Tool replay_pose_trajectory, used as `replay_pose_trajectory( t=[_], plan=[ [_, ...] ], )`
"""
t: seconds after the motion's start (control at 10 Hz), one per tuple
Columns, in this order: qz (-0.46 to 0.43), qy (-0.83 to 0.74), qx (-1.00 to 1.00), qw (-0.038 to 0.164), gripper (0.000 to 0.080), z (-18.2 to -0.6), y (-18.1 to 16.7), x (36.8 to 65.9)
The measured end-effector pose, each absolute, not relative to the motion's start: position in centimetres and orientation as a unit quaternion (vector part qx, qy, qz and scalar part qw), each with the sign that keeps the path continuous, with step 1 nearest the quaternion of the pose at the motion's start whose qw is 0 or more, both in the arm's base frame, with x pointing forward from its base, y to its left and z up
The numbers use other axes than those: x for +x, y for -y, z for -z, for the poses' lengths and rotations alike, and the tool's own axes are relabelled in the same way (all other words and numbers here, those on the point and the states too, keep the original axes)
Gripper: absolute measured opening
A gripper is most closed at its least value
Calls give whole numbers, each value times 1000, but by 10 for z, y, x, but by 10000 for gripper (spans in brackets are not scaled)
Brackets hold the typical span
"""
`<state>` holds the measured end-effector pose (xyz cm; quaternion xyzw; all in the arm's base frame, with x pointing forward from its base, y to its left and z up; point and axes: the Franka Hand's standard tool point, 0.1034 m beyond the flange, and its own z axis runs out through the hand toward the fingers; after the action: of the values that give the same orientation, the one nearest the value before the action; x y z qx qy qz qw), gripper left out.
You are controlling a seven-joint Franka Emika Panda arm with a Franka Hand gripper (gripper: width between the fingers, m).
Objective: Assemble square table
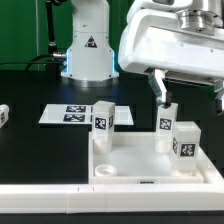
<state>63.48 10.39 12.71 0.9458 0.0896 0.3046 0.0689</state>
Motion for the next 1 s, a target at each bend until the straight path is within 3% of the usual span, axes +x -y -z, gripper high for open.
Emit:
replay_pose_trajectory(
  t=[0.5,0.8,1.0],
  plan=[
    [-182,-82,978,64,649,-109,-109,631],
    [-164,-79,981,61,649,-111,-107,633],
    [-171,-56,983,40,649,-119,-92,644]
  ],
)
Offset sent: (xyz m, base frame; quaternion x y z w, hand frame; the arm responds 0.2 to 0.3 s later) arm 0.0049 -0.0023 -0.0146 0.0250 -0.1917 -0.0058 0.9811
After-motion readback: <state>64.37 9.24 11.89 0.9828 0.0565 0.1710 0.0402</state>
